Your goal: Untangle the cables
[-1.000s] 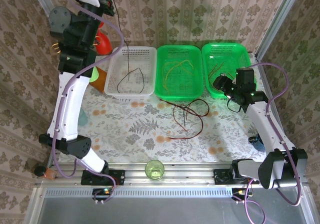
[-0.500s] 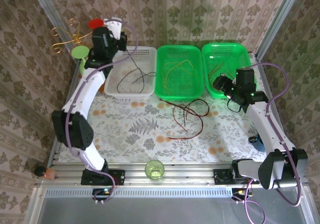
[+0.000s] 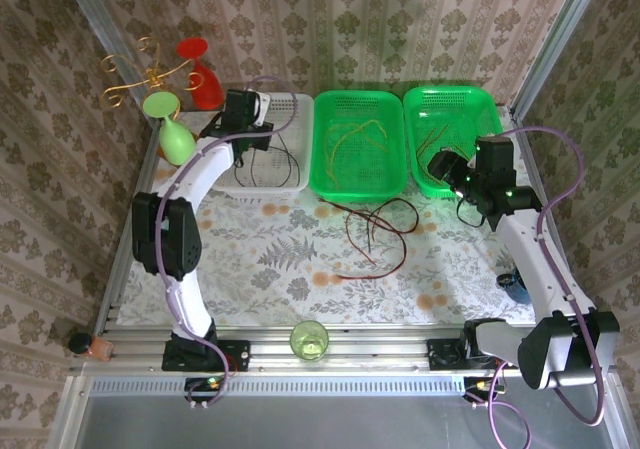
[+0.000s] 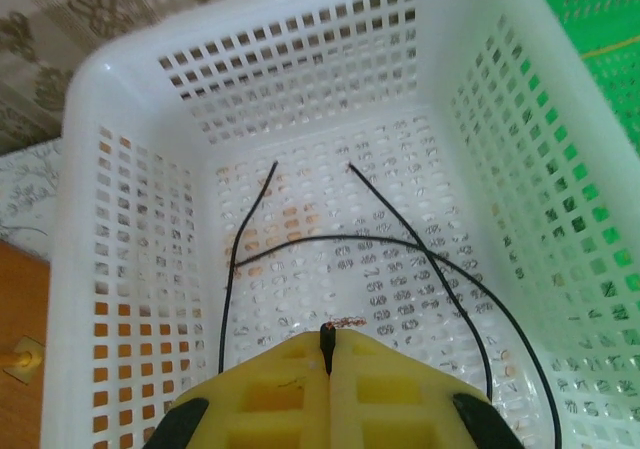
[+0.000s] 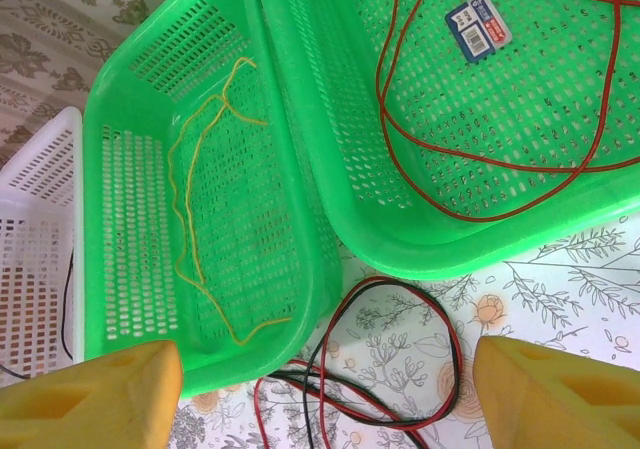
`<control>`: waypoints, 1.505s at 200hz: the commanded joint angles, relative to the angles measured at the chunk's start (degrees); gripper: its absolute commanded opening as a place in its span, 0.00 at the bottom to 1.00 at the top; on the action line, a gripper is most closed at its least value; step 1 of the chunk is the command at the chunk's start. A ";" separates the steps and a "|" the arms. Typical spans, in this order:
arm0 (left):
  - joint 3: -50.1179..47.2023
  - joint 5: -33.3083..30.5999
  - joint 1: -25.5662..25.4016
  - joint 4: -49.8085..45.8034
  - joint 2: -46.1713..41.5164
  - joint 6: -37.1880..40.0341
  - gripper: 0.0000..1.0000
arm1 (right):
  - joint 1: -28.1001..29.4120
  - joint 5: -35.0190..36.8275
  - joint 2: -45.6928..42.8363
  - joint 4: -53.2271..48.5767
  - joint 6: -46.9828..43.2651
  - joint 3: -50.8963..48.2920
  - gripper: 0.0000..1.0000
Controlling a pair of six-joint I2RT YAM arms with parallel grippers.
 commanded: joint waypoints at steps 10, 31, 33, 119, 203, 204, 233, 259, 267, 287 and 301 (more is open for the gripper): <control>8.79 3.91 0.51 -12.09 7.85 -2.17 0.00 | 0.19 -1.96 -0.53 -0.39 1.02 -1.49 0.77; 12.41 8.81 0.87 -15.29 12.92 -3.63 0.00 | 0.31 -2.24 -1.05 -1.10 0.85 -1.49 0.77; 12.50 9.87 0.99 -15.27 13.27 -3.68 0.00 | 0.30 -2.29 -1.17 -1.24 0.72 -1.53 0.77; 19.10 16.92 2.82 -15.75 13.44 -5.04 0.69 | 0.32 -4.01 -4.93 -6.49 -1.55 1.52 0.78; 29.34 13.38 0.66 -20.98 6.88 -2.24 0.86 | 1.40 -4.84 -7.31 -10.69 -0.64 -2.73 0.77; 29.30 13.43 0.60 -20.98 6.78 -2.19 0.86 | 1.47 -4.90 -7.30 -10.78 -0.64 -2.79 0.77; 27.14 14.81 -1.58 -21.05 2.54 -1.23 0.86 | 4.01 -1.64 -7.09 -12.94 0.20 -3.80 0.76; 19.61 15.76 -3.85 -18.77 -2.83 -1.94 0.84 | 7.47 3.72 -4.47 -18.18 2.36 -4.69 0.72; 16.03 15.85 -4.56 -17.27 -4.99 -2.11 0.85 | 8.78 4.26 -3.45 -19.04 2.60 -5.33 0.70; 6.55 15.84 -6.37 -12.87 -10.48 -3.36 0.84 | 13.20 5.22 -1.88 -19.34 4.24 -6.99 0.67; -0.14 16.95 -7.17 -9.83 -14.31 -3.95 0.84 | 16.50 5.59 -1.76 -18.30 6.43 -8.57 0.64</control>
